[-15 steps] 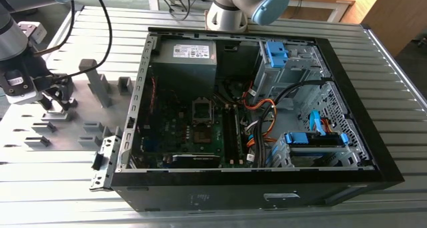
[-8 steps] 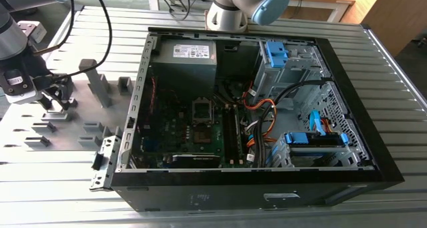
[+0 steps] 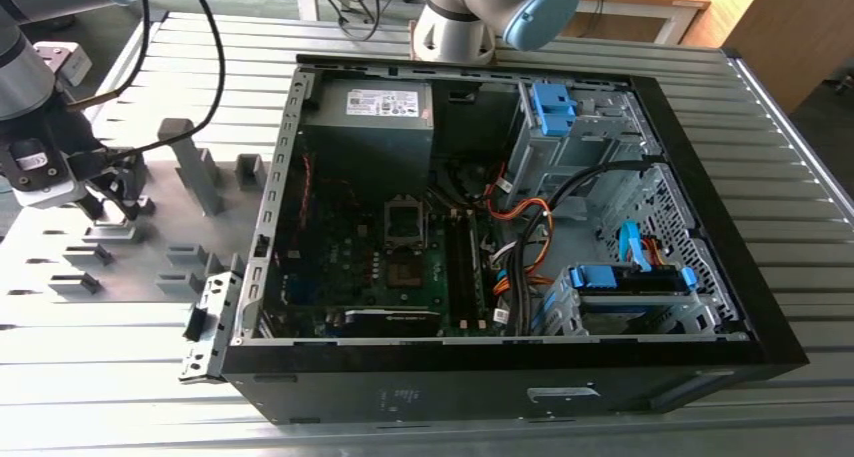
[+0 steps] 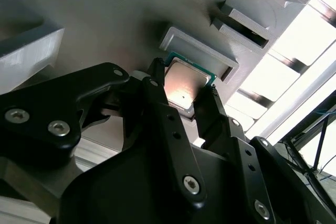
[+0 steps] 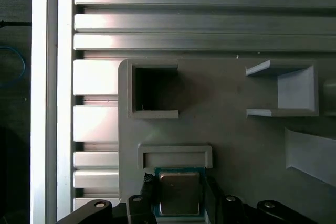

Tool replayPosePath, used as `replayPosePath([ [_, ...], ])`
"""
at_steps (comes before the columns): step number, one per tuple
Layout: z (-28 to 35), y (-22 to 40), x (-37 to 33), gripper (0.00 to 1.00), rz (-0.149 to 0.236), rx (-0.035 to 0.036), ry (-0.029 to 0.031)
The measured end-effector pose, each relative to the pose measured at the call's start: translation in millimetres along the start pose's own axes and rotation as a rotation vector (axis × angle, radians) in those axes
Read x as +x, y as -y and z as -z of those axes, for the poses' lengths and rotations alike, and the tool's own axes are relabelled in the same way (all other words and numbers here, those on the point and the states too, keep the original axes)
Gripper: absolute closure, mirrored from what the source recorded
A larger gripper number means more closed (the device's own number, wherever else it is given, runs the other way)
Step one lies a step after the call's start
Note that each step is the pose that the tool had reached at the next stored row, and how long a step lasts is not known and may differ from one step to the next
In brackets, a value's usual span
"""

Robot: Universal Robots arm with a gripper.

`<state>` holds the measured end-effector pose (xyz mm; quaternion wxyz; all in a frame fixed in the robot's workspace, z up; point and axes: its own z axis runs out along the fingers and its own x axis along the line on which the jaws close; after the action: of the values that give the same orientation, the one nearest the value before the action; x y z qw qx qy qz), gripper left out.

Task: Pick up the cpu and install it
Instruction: 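Pick up the cpu and move it towards the insertion slot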

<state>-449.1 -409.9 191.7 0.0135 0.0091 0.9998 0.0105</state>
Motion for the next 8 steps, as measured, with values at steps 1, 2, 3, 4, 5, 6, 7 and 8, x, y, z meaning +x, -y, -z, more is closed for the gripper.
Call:
replayPosePath([
  [1, 0.0, 0.0, 0.0, 0.53, 0.000, 0.0000, 0.0000],
  [2, 0.0, 0.0, 0.0, 0.53, 0.000, 0.0000, 0.0000],
  [3, 0.0, 0.0, 0.0, 0.53, 0.000, 0.0000, 0.0000],
  [4, 0.4, 0.0, 0.0, 0.53, 0.000, 0.0000, 0.0000],
  [5, 1.5, 0.0, 0.1, 0.53, 0.000, 0.0002, -0.0003],
  [6, 2.4, 0.0, 0.0, 0.53, 0.000, 0.0001, -0.0002],
  [7, 3.4, -0.1, -0.1, 0.53, 0.000, 0.0000, 0.0000],
  [8, 4.9, -0.1, -0.1, 0.53, 0.000, 0.0001, -0.0001],
])
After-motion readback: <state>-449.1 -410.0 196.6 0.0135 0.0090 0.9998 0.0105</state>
